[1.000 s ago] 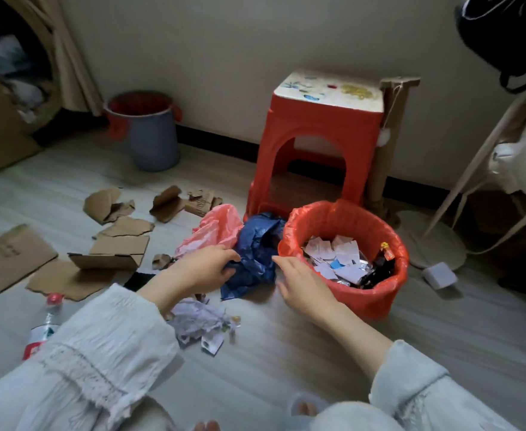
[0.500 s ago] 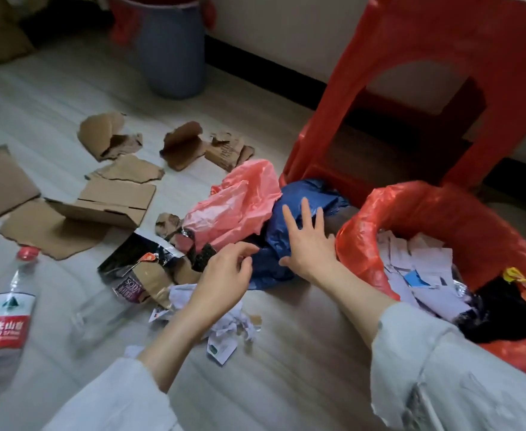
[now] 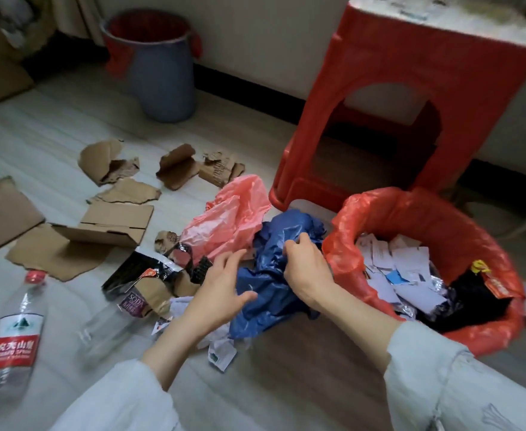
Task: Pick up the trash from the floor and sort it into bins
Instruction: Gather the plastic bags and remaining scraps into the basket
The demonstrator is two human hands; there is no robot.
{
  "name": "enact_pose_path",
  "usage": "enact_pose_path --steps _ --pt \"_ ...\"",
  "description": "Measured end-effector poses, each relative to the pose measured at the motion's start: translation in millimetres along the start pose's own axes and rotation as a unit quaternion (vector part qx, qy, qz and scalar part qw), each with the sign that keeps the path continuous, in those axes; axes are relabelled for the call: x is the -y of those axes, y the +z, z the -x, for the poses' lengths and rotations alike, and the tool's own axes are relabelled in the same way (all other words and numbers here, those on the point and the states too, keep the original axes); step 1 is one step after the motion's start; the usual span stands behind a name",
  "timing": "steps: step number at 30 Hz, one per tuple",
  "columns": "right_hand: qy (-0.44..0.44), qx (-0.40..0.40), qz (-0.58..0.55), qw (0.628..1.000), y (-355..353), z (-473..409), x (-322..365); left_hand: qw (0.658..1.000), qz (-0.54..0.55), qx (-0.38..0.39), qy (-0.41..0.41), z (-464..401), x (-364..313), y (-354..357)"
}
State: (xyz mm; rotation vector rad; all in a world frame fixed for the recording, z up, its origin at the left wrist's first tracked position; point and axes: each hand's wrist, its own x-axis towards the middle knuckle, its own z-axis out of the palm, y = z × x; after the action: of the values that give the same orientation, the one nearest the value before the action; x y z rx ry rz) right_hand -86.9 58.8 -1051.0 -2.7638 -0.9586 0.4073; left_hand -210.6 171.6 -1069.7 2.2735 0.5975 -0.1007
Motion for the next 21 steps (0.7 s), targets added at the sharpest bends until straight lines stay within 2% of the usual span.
enact_pose_path --steps 2,5,8,12,13,16,18,21 --pt "-0.019 0.0 -0.071 0.997 -24.6 16.8 5.7 0.999 -0.026 0.029 -0.01 10.2 -17.5 -13.5" --pt "-0.051 -0.03 -0.134 0.989 -70.5 49.4 12.8 0.992 -0.11 0.039 0.039 26.5 -50.9 -40.9" --pt "-0.068 -0.079 -0.205 0.973 -124.4 87.6 16.7 0.97 -0.208 0.005 0.125 43.6 -92.8 -69.6" --pt "-0.08 -0.11 -0.381 0.914 -171.3 137.1 13.2 0.954 -0.163 -0.08 0.237 64.6 -142.8 -94.6" --pt "-0.085 -0.131 -0.38 0.912 -174.7 148.5 9.7 0.944 -0.16 -0.111 0.267 69.6 -152.3 -96.9" --pt "-0.1 -0.196 -0.245 0.944 -181.7 179.1 -6.7 0.933 -0.126 -0.161 0.297 88.6 -178.9 -97.3" --pt "-0.123 -0.19 -0.19 0.955 -186.1 188.5 -16.9 0.94 -0.066 -0.18 0.283 97.1 -189.9 -94.0" --pt "-0.137 -0.149 -0.192 0.96 -188.7 193.4 -18.4 0.948 0.045 -0.208 0.236 108.9 -200.8 -83.3"
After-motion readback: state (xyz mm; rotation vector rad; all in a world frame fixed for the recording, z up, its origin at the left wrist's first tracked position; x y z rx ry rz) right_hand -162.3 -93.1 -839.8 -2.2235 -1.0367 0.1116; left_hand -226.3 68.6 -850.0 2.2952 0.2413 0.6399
